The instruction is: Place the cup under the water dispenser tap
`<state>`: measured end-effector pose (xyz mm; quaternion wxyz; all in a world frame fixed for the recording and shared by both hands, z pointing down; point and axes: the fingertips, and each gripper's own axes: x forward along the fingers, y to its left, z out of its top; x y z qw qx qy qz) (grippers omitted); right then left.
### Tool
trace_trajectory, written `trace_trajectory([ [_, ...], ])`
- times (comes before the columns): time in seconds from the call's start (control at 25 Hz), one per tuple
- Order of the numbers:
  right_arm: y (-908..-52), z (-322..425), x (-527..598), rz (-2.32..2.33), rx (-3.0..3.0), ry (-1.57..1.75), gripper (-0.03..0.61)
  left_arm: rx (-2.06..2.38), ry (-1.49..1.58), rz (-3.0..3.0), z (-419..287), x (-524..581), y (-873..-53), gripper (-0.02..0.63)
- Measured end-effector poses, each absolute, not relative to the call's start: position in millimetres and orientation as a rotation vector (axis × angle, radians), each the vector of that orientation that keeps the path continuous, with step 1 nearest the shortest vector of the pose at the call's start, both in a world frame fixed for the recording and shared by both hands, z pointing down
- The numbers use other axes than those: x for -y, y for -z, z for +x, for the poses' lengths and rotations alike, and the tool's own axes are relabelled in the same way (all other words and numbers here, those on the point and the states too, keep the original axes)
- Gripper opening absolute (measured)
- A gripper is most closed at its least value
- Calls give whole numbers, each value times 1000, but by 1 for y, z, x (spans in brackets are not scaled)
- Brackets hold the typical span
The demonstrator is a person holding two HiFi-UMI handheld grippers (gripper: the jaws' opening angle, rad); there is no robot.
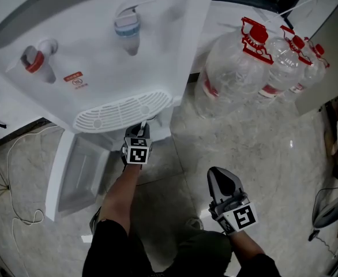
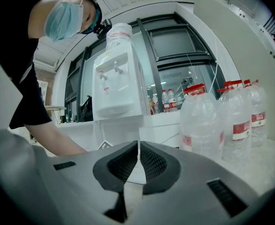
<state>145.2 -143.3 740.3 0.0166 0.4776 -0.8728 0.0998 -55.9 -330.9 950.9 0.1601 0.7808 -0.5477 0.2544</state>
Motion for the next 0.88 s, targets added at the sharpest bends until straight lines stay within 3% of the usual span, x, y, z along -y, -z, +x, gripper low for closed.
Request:
trace_trajectory([
  [0.44, -723, 128, 145, 1471, 2744, -289, 44, 1414, -677, 2361, -53, 283, -908, 72],
  [0.88, -716, 115, 141, 1464, 2755, -338, 44, 1131, -658, 2699, -31, 208, -812, 72],
])
